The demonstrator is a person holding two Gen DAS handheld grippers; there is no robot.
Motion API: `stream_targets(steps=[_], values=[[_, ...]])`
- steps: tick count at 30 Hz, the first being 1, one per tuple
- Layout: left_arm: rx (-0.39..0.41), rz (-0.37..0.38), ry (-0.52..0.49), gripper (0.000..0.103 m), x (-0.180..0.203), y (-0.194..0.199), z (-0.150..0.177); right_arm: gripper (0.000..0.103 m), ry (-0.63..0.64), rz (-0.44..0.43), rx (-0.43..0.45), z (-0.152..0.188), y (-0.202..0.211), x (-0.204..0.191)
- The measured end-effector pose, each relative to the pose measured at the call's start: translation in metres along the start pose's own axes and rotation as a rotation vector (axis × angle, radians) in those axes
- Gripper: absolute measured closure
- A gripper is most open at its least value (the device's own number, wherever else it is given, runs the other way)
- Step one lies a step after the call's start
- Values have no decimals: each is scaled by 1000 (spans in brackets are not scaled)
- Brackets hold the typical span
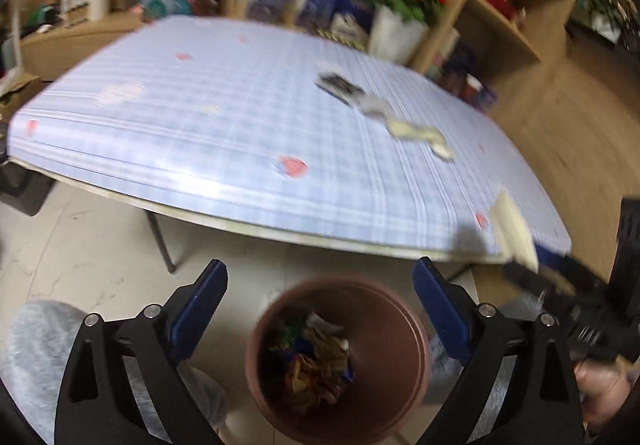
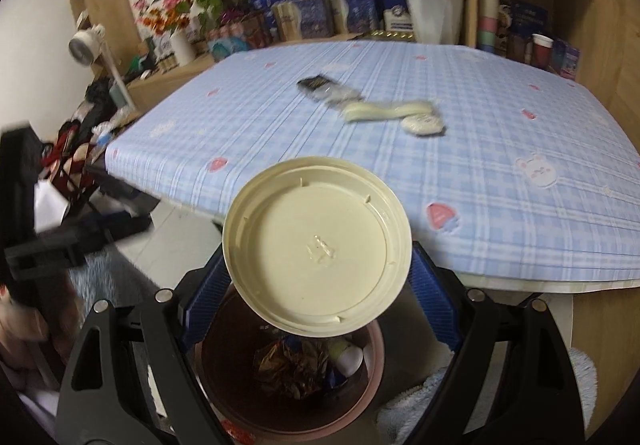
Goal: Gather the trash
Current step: 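Open the left tool over the bin while the right tool opens to drop the lid, then grasp the white round packet with the right tool while the left tool reaches the clear bag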
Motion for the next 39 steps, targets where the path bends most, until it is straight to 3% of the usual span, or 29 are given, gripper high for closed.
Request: stream_targets(steps=[4,11,17,24,29,35,39], values=[[70,-47,10,9,-7,16,-5,18,66,-12,-38,14,-11,-20],[103,-78,74,9,-23,25,-5,18,192,-8,-78,21,-30,-49],[135,-99,91,9,-33,32,-4,17,220,-11,-105,32,-39,-57],[145,-108,87,9,-34,31,-4,8,261,-52,-80,36,-32,-68],[151,-116,71,9,-31,31,-4,6,250,-20,-25,31,-23,-62],[156,-123,39,9,-26,31,-4,6,164,118,171,11,2,-34],[163,-129,17,9,-21,31,-5,6,86,137,224,1,9,-14]])
Point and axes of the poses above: each gripper's, at about its wrist camera, not at the fingertips, and y roughly against the way its jaws point, x to its right, z to its underside, the point moved 5 cm from there along -y, roughly the way its jaws point, and after that the axes turned 14 degrees about z, right-handed, at the moved point
